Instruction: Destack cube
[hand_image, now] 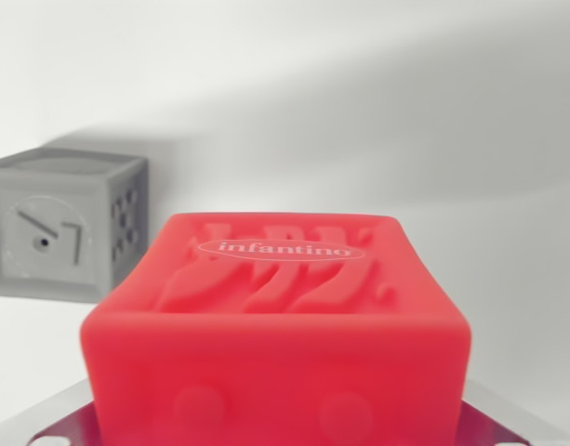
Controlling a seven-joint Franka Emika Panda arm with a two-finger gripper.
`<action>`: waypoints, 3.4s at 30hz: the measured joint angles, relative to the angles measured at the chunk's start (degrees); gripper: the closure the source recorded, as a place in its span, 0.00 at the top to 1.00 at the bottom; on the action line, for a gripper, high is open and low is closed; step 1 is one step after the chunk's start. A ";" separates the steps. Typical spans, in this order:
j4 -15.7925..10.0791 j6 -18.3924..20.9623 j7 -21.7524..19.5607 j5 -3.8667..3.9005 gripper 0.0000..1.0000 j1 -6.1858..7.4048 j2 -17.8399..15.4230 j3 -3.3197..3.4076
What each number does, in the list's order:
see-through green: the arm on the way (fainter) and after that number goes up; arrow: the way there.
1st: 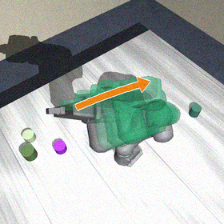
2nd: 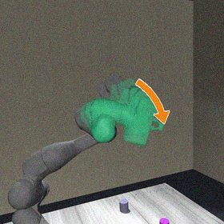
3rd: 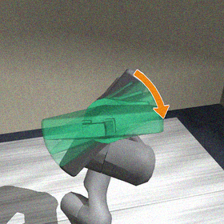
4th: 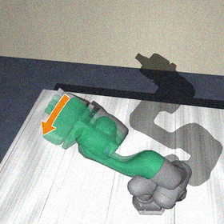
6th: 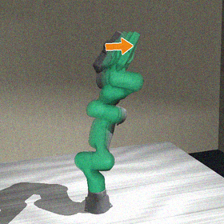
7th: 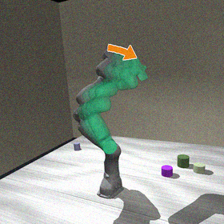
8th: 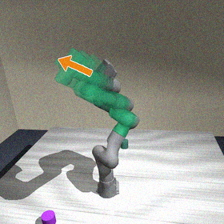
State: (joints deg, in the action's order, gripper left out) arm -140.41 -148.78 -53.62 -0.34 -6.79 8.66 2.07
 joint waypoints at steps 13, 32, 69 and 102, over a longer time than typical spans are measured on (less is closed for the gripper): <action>-0.54 -0.56 3.79 -0.27 0.00 -2.18 0.00 1.03; -0.79 -1.04 9.05 -0.69 0.00 -5.26 0.17 2.29; -0.09 -3.01 18.54 -2.02 0.00 -11.03 2.70 4.19; 2.09 -14.35 20.84 -5.03 0.00 -12.41 16.62 2.06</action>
State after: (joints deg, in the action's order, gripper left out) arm -138.32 -163.13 -32.78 -5.37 -19.20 25.28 4.13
